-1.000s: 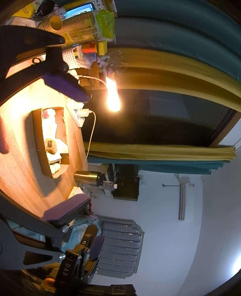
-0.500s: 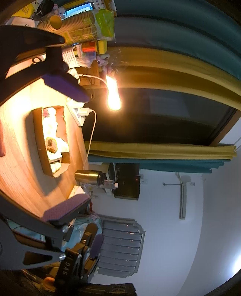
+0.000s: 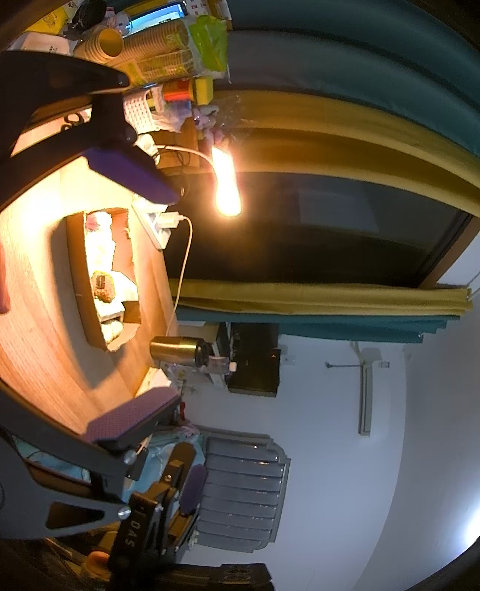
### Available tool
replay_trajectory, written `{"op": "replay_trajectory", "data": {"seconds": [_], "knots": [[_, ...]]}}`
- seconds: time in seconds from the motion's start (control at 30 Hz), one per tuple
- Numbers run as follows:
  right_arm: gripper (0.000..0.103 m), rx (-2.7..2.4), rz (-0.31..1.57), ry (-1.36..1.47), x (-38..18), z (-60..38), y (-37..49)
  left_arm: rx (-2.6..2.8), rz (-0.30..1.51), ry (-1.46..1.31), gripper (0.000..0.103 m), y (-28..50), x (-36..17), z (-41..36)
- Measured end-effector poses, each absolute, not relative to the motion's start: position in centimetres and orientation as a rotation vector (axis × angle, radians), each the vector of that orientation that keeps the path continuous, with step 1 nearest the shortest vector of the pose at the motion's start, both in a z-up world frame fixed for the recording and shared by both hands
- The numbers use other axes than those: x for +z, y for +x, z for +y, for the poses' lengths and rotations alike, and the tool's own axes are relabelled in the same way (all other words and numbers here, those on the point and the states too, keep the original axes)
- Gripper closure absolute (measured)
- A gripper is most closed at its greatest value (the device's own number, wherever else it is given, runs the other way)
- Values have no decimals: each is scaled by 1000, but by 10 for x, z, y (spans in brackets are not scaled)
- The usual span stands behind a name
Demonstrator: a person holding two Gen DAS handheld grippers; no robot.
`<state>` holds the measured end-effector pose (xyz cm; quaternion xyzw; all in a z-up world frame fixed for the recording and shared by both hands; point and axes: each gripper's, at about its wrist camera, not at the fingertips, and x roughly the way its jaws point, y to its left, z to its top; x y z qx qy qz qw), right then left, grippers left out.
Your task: Organize soft objects
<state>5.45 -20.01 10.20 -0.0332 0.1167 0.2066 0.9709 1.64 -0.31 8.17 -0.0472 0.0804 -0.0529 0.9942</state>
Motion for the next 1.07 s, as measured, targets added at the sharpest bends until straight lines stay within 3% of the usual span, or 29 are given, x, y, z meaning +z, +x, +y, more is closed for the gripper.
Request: {"op": "replay_trajectory", "data": {"seconds": [1.07], "knots": [[36,418,246,-63,99,-202,54,-82,186,-98,3,18,80,-6]]}}
